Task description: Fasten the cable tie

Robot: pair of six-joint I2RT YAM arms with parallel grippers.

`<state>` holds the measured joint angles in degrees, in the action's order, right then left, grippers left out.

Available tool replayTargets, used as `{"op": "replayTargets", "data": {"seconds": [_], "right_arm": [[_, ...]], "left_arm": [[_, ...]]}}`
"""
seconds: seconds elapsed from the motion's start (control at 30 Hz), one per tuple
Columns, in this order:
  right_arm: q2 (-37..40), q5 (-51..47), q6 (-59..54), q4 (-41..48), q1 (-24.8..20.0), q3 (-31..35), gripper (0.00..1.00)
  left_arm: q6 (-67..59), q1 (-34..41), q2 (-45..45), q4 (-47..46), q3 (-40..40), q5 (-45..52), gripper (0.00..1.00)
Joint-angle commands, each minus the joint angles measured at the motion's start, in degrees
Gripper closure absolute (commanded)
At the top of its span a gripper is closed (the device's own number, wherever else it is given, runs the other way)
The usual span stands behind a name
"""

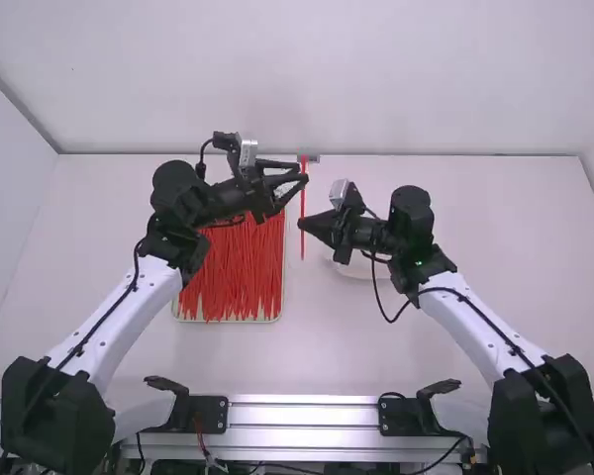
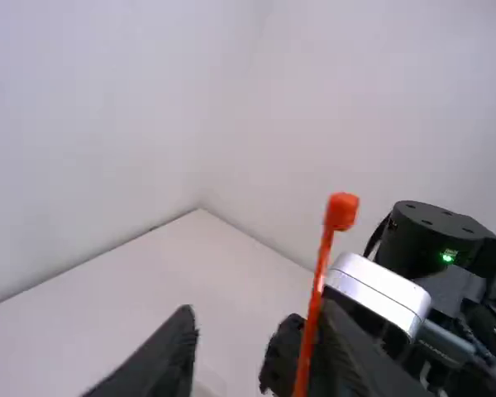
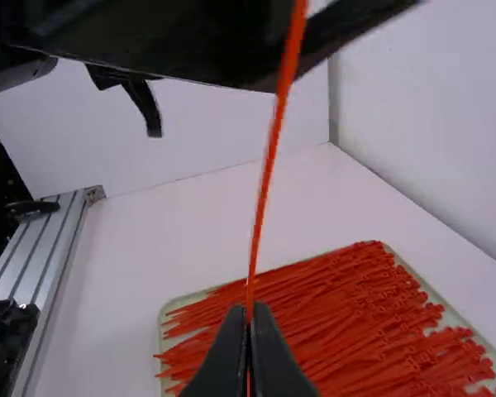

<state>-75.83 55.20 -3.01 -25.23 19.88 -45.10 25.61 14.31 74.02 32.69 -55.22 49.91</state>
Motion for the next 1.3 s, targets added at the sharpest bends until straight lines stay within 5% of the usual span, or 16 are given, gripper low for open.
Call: {"op": "replayTargets", "data": {"seconds": [0.0, 0.07, 0.2, 0.4, 0.73, 1.27], "right_arm": [[0.83, 1.03, 0.15, 0.63, -2.23, -1.77, 1.00], [0.83, 4.39, 0.13, 1.22, -3.82, -1.77, 1.00], [0.83, 8.37, 0.02, 2.16, -6.75, -1.75, 1.00], [0.83, 8.50, 0.15, 2.95, -7.41, -1.77, 1.00], [0.83, 7.76, -0.04, 2.95, -3.28, -1.77, 1.00], [0.83, 7.82, -0.07, 2.93, -3.06, -1.77, 1.00]], "left_arm": [[-1.64, -2.12, -1.79, 1.03, 0.28, 6.16, 0.46], [-3.08, -4.02, -1.79, 1.01, 0.26, 8.79, 0.31], [-4.52, -9.01, -1.68, 0.42, -0.39, 15.28, 0.27], [-8.52, -12.28, 0.59, 5.55, -2.03, 26.93, 0.28], [-6.91, -9.77, 8.22, 6.40, -9.51, 31.41, 0.35], [-5.77, -4.11, 13.38, 7.08, -16.57, 33.00, 0.44]]}}
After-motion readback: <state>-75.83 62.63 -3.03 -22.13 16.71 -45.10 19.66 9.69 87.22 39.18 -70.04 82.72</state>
